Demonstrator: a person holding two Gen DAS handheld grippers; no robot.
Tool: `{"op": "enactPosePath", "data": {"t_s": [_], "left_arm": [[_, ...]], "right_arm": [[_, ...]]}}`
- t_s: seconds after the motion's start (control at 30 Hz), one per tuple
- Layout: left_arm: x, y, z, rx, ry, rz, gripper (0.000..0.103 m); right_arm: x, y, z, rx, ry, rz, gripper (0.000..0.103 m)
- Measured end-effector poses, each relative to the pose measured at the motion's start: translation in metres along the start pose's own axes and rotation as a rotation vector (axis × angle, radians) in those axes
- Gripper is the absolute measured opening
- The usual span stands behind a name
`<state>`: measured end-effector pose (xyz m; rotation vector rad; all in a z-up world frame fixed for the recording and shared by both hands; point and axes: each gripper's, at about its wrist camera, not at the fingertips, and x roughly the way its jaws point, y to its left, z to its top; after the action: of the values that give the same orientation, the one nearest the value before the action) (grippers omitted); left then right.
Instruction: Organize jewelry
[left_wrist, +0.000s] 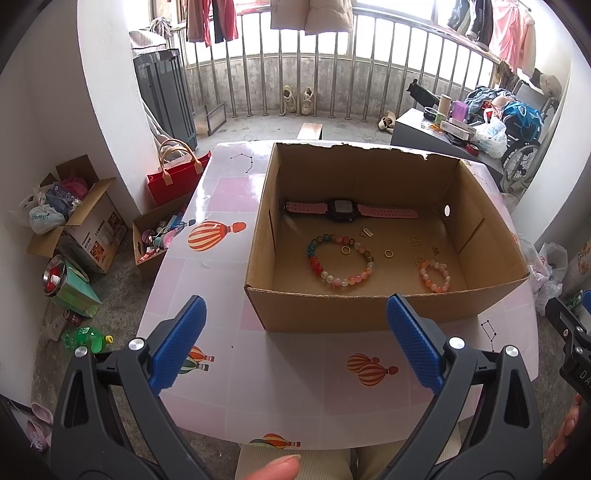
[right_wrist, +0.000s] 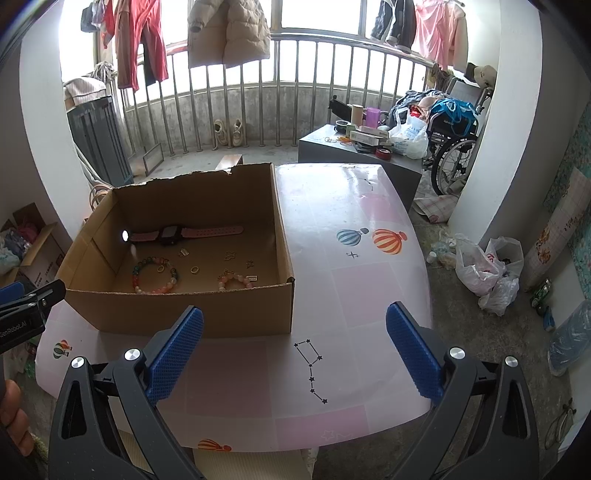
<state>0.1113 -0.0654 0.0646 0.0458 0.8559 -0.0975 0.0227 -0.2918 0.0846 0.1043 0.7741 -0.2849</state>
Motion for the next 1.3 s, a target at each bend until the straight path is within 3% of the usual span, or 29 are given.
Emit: {"op": "enactPosePath", "data": {"t_s": [1.3], "left_arm": [[0.003, 0.024, -0.003, -0.006, 0.025, 0.049, 0.094]], "right_arm": [[-0.001, -0.004, -0.002, 0.01, 0.009, -0.003, 0.096]]}}
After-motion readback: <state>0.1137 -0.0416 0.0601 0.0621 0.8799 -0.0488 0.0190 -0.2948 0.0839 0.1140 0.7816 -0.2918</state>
